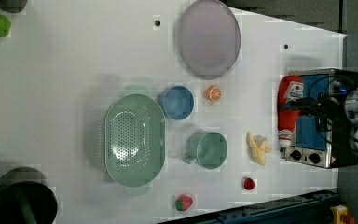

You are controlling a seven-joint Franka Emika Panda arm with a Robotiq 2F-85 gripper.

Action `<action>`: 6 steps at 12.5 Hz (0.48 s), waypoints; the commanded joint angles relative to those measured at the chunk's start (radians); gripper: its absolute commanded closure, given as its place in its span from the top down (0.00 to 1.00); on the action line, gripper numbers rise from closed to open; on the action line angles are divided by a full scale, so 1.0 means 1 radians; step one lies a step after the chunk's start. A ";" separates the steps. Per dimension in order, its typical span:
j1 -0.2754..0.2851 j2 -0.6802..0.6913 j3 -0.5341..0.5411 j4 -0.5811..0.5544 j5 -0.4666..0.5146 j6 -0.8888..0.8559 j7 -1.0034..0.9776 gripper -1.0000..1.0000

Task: Pick ketchup from strainer and place it on the table

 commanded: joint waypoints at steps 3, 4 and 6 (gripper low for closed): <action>0.024 0.148 0.026 -0.044 0.000 0.141 -0.051 0.69; 0.024 0.177 0.026 -0.045 0.000 0.179 -0.052 0.81; 0.027 0.191 0.033 -0.041 0.000 0.192 -0.051 1.00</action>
